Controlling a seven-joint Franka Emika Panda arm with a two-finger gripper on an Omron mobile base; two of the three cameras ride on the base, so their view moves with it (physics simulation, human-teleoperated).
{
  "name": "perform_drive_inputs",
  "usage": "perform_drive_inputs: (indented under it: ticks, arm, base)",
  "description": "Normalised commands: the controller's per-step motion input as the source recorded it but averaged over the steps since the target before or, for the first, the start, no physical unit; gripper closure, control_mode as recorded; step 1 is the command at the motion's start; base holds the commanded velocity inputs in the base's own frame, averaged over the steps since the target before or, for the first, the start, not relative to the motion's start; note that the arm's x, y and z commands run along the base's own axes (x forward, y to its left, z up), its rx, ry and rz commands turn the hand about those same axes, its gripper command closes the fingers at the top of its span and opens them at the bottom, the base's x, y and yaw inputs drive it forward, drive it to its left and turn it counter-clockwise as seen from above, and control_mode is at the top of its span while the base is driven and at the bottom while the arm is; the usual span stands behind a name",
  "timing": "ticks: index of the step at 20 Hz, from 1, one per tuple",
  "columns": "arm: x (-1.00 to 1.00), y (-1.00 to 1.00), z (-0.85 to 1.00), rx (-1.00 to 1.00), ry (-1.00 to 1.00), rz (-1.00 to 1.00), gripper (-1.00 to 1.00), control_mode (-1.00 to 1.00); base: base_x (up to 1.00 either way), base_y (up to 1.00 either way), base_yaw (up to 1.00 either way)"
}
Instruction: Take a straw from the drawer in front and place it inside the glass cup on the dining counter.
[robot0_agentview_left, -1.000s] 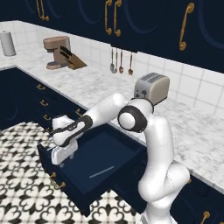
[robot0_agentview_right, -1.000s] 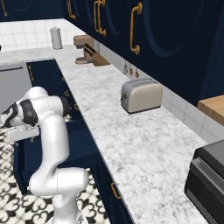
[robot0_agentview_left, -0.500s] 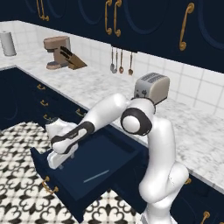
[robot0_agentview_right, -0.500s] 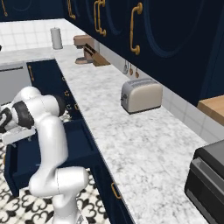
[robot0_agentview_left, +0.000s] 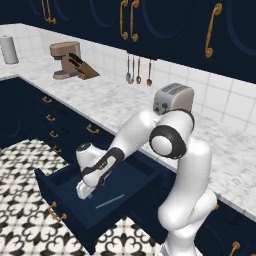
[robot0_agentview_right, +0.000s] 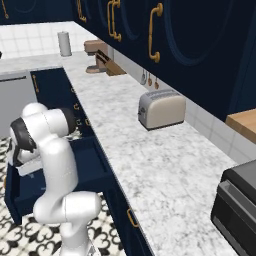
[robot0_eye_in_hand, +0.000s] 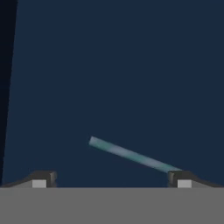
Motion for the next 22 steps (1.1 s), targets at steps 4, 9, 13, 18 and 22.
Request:
perform_drive_inputs:
  ticks: [4,9,13,18,22]
  arm:
    - [0.0,0.0,-0.57,0.0,0.06,0.03,-1.0,-1.0]
    - [0.0,0.0,-0.53,0.0,0.0,0.05,-1.0,-1.0]
    - [0.01,0.0,-0.53,0.0,0.0,0.02,-1.0,-1.0]
    - [0.11,0.0,-0.44,0.0,-0.01,0.02,-1.0,-1.0]
    - [0.27,0.0,-0.19,0.0,-0.06,0.06,-1.0,-1.0]
  base:
    - [0.0,0.0,0.0]
    - [0.0,0.0,0.0]
    - [0.0,0.0,0.0]
    - [0.0,0.0,0.0]
    - [0.0,0.0,0.0]
